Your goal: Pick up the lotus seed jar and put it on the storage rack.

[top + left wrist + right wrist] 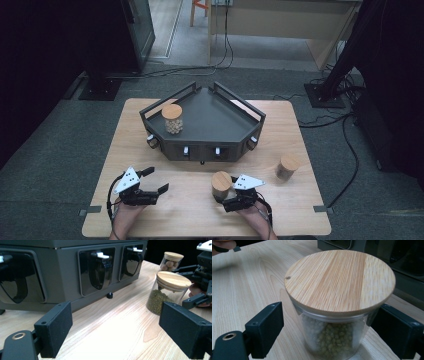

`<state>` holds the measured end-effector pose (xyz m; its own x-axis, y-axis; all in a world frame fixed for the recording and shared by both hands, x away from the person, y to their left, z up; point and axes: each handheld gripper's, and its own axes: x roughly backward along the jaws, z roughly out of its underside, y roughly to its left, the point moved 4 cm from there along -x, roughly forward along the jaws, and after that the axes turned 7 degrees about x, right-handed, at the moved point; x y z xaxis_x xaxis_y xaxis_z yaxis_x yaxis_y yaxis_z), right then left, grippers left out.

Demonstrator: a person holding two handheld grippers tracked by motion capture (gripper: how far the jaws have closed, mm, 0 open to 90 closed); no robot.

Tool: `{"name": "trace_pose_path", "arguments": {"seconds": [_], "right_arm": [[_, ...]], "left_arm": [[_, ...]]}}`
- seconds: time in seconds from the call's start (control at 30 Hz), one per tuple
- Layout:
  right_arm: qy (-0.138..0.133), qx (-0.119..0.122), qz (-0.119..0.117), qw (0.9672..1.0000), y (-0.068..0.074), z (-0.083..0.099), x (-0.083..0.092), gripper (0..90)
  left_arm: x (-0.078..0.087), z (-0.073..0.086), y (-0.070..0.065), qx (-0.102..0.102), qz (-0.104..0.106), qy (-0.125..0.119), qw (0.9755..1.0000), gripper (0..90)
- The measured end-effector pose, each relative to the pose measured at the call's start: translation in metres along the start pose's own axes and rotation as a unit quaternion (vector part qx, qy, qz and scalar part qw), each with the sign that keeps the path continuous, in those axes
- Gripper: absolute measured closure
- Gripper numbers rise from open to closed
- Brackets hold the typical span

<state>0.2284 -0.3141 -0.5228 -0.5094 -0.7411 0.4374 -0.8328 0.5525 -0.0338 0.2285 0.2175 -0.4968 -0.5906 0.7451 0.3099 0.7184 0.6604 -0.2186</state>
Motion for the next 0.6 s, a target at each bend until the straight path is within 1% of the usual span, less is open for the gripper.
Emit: {"name": "trace_pose_path", "arguments": {"seconds": [0.17, 0.33, 0.4, 0.6], "right_arm": [[0.004, 0.010, 0.001, 0.9999, 0.0016, -0.0013, -0.0007, 11.7], [0.001, 0.009, 0.002, 1.0000, 0.0022, -0.0011, -0.0010, 11.7], [0.000, 0.007, 0.005, 1.0000, 0.0026, -0.0010, -0.0012, 11.7], [0.000, 0.002, 0.013, 0.9999, 0.0038, -0.0009, -0.0015, 11.9]], "left_arm": [[-0.0013, 0.0004, 0.0000, 0.003, 0.000, 0.006, 1.0000, 11.6], [-0.0024, 0.0005, 0.0004, 0.006, -0.004, 0.012, 0.9999, 11.6], [-0.0035, 0.0002, 0.0000, 0.002, -0.006, 0.018, 0.9998, 11.6], [-0.0048, 0.0004, 0.0021, 0.005, -0.004, 0.024, 0.9997, 11.6]]}}
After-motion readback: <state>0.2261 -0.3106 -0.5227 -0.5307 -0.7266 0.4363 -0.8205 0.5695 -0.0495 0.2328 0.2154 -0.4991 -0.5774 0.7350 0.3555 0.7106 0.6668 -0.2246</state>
